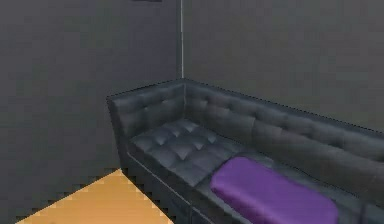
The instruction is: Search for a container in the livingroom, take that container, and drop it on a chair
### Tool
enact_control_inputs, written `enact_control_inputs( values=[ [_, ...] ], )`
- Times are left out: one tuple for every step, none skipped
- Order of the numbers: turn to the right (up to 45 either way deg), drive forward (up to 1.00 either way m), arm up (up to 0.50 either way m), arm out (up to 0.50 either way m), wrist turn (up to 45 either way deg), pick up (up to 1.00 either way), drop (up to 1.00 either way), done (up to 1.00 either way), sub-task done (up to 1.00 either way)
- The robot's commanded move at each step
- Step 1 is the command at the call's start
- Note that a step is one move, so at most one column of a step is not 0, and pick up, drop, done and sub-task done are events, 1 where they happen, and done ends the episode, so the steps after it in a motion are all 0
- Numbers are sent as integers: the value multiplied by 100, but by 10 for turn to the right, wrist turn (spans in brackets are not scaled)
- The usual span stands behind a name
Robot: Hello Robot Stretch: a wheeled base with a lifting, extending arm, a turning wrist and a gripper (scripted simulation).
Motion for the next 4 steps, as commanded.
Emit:
enact_control_inputs(
  values=[
    [0,15,0,0,0,0,0,0,0],
    [-60,0,0,0,0,0,0,0,0],
    [0,10,0,0,0,0,0,0,0],
    [450,0,0,0,0,0,0,0,0]
  ],
)
